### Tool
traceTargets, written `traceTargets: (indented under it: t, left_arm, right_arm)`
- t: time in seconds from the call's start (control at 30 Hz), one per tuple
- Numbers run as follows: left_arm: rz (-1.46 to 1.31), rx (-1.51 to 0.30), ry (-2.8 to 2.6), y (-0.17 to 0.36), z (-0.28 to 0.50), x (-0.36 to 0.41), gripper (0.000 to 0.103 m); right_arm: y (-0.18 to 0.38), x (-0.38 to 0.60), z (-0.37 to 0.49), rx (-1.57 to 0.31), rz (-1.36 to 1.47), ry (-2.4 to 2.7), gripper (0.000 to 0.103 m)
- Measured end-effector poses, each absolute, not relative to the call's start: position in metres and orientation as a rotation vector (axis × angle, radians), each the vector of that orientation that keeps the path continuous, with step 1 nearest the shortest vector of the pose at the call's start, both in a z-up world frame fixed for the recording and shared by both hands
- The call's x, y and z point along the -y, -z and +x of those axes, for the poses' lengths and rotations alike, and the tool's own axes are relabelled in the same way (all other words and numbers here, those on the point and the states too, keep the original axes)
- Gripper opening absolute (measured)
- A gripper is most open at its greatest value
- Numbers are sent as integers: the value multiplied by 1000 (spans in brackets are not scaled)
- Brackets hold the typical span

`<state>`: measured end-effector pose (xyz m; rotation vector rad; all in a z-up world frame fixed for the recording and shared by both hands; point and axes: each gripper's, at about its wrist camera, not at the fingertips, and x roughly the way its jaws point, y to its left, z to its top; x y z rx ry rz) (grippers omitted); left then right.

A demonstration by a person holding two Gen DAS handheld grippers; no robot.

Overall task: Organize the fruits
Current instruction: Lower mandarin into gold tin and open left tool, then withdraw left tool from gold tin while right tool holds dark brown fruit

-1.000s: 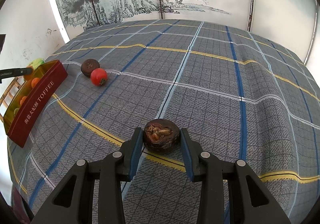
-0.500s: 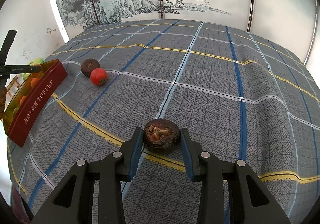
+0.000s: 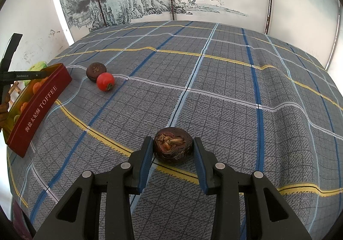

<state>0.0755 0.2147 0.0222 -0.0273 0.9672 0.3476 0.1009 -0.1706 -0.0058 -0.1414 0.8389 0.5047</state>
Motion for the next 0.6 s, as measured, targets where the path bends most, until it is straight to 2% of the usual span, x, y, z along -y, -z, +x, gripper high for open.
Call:
traceTargets:
  t: [0.27,0.33,0.43,0.6]
  left_arm:
    - [-26,-961,-350,-26,70,-210,33]
    - [-26,-957,-357,-28,65,-206,37]
    - [-10,-933,-370,-34,51,-195,55]
    - [12,-883,-364,-49,20,-172,65]
  right_arm:
    - [6,171,101,-839,-144,-503,38]
    - [6,171,101,-839,-144,-504,38]
    - [6,171,101,-839,-144,-503,38]
    - [5,170,101,-839,-146,-503,38]
